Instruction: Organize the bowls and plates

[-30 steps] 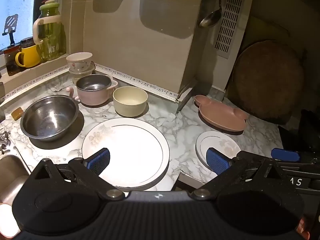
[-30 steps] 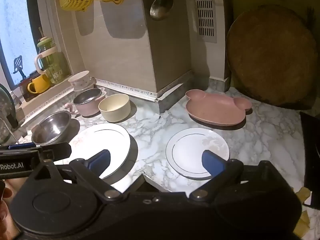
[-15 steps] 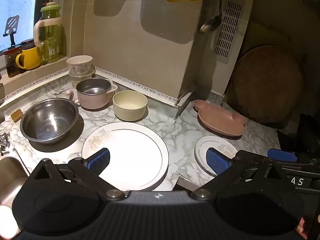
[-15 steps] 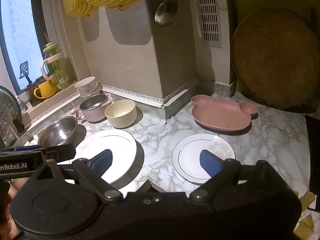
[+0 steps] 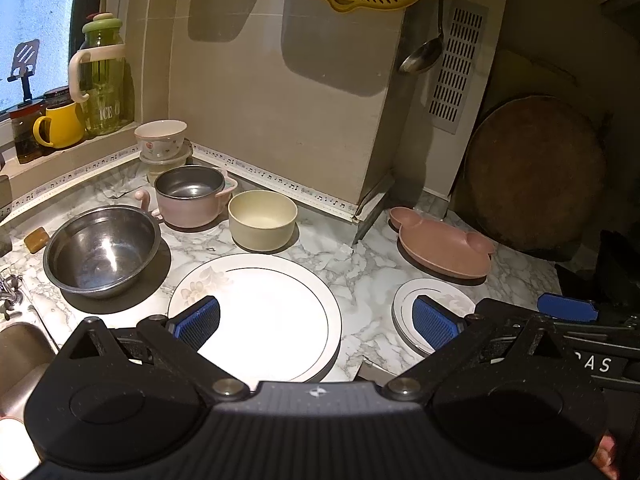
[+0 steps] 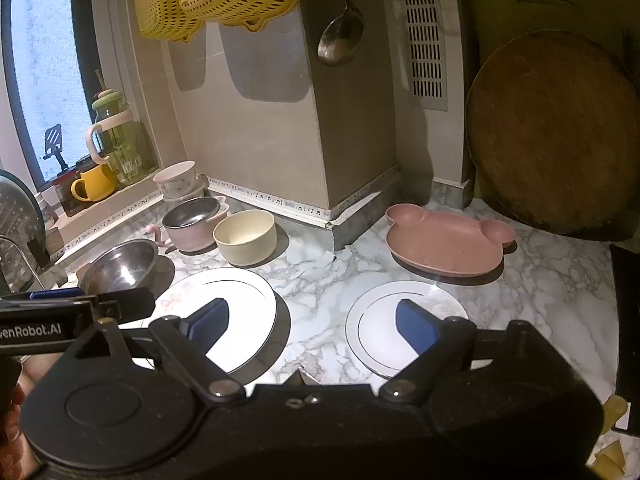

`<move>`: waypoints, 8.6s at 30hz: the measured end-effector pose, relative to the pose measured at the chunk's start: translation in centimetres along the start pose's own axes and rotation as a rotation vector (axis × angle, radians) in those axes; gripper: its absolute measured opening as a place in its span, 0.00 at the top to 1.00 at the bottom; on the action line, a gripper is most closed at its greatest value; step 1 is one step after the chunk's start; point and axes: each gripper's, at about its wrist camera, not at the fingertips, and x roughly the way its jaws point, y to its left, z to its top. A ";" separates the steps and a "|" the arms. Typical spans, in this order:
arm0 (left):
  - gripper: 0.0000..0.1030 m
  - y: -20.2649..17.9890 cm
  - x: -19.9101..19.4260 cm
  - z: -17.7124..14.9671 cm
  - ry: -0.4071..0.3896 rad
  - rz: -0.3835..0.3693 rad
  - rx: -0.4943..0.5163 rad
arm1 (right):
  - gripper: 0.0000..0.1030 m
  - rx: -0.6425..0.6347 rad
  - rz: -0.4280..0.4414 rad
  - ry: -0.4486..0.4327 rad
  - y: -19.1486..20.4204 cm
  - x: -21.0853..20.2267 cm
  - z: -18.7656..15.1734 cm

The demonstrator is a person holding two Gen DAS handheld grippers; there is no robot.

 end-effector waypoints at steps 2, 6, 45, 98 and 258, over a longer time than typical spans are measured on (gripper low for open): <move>0.00 0.1 0.0 0.0 -0.002 0.004 -0.001 | 0.12 -0.001 0.003 -0.005 0.0 -0.1 0.0; 0.00 0.0 0.0 0.0 -0.005 0.011 0.005 | 0.12 -0.003 0.003 -0.011 0.0 -0.1 0.2; 0.00 -0.9 1.2 0.7 0.015 -0.005 0.032 | 0.11 0.014 -0.010 -0.023 -1.1 0.0 0.6; 0.27 -10.1 22.3 -0.5 0.297 -0.172 0.194 | 0.47 0.098 -0.131 0.247 -16.8 14.1 -1.8; 0.50 7.4 11.8 1.8 0.233 -0.097 0.150 | 0.57 -0.039 0.150 0.364 4.8 15.8 3.1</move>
